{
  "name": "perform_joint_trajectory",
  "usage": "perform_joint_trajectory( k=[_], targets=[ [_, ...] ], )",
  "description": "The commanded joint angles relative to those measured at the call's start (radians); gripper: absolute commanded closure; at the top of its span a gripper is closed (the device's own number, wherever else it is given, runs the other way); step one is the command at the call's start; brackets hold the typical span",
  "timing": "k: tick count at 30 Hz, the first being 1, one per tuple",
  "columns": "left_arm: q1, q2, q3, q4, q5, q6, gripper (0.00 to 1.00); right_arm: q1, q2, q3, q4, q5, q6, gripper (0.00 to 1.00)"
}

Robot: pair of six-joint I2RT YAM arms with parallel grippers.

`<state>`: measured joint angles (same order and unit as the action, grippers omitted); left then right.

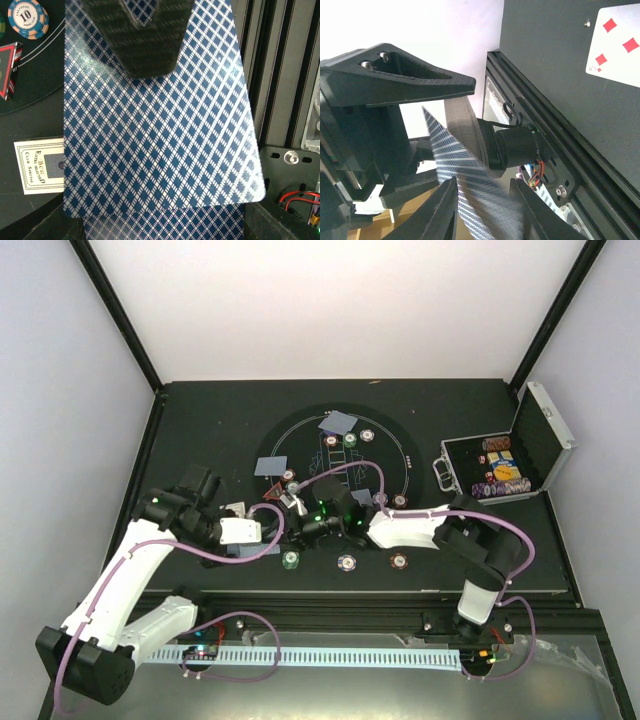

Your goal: Distribute texas hold em gaming equipment

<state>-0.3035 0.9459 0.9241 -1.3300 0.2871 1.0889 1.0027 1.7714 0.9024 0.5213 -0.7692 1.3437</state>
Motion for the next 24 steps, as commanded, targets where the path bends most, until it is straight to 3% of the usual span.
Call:
perform_joint_trajectory(
  k=[1,11,20,24],
  targets=[
    [-0.005,-0.02,0.001,0.014,0.0,0.006,0.98,-0.015,-0.05,-0.012,-0.045,-0.011,-0.028,0.7],
    [-0.005,-0.013,0.002,0.014,0.0,0.005,0.98,-0.043,-0.102,-0.01,-0.177,-0.028,-0.094,0.98],
    [-0.005,-0.015,0.006,0.008,-0.012,0.003,0.98,-0.142,-0.189,0.06,-0.494,-0.046,-0.305,0.99],
    [-0.004,-0.018,0.007,0.002,-0.014,0.001,0.99,-0.237,-0.194,0.206,-0.842,0.05,-0.555,0.99]
  ],
)
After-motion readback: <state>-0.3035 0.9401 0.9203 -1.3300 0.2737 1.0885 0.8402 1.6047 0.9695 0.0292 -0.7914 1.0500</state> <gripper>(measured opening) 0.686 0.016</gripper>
